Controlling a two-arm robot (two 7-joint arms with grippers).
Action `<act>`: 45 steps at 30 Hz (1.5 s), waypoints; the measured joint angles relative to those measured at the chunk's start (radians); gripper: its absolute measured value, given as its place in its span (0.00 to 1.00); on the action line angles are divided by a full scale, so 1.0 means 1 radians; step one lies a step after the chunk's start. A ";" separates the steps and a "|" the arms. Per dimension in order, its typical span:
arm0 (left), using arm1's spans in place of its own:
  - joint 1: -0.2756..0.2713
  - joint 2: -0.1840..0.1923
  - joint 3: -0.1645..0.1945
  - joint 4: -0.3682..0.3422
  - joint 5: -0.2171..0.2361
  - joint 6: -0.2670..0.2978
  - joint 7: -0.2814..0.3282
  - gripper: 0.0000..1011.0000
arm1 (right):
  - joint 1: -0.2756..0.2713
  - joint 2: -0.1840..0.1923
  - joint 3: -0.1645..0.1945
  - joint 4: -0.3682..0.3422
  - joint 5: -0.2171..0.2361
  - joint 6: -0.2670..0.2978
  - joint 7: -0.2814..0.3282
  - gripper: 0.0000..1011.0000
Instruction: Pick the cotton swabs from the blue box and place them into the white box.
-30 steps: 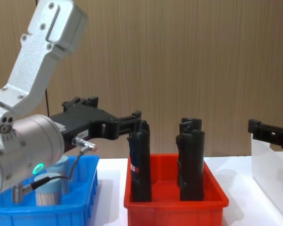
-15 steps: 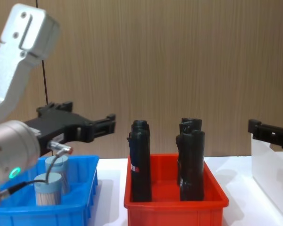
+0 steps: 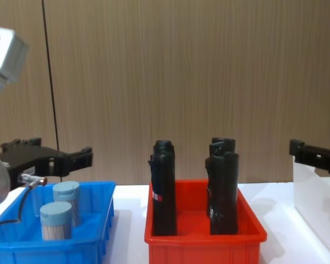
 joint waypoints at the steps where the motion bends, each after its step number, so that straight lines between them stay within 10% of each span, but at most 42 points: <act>1: 0.000 0.000 0.000 0.000 0.000 0.000 0.000 0.99 | 0.000 0.000 0.000 0.000 0.000 0.000 0.000 0.99; 20: -0.063 -0.006 -0.050 0.093 -0.094 0.159 -0.045 0.99 | 0.000 0.000 0.000 0.000 0.000 0.000 0.000 0.99; 45: -0.148 -0.034 -0.067 0.262 -0.095 0.183 -0.190 0.99 | 0.000 0.000 0.000 0.000 0.000 0.000 0.000 0.99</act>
